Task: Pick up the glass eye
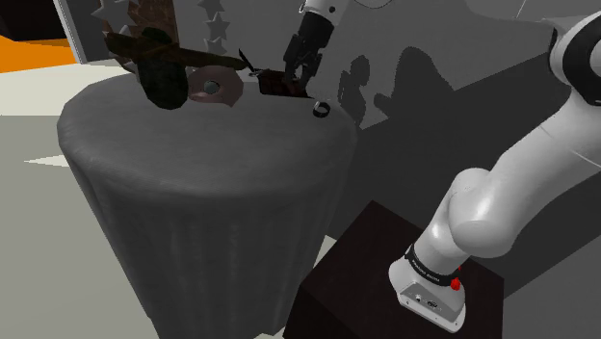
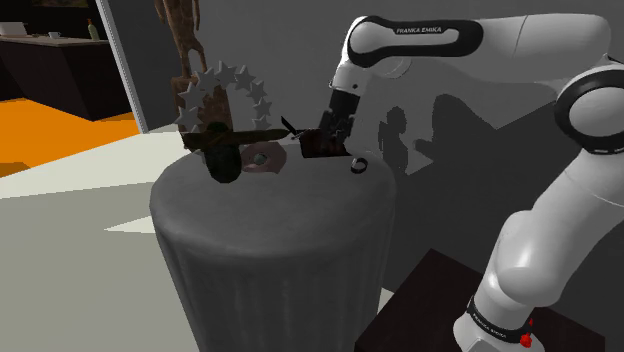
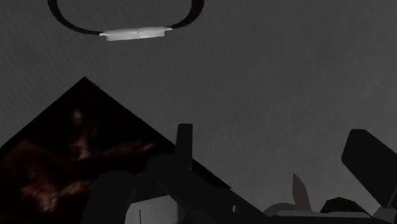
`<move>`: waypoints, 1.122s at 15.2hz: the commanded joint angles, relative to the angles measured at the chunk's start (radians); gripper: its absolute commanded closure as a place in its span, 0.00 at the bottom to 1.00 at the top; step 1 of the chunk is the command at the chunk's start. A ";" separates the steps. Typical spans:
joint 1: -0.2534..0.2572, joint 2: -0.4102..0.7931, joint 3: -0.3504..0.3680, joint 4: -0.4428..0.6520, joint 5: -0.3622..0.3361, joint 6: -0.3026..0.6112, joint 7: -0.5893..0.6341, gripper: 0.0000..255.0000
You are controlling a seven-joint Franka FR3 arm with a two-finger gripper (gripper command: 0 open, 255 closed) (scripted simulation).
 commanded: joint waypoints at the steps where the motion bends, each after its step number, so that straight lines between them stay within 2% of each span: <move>1: 0.014 0.062 -0.004 0.061 0.047 0.005 -0.038 0.00; 8: 0.032 0.303 -0.007 0.362 0.211 -0.050 -0.148 0.00; 14: 0.011 0.543 0.023 0.718 0.345 -0.150 -0.187 0.00; 17: 0.013 0.538 0.026 0.686 0.347 -0.127 -0.203 0.00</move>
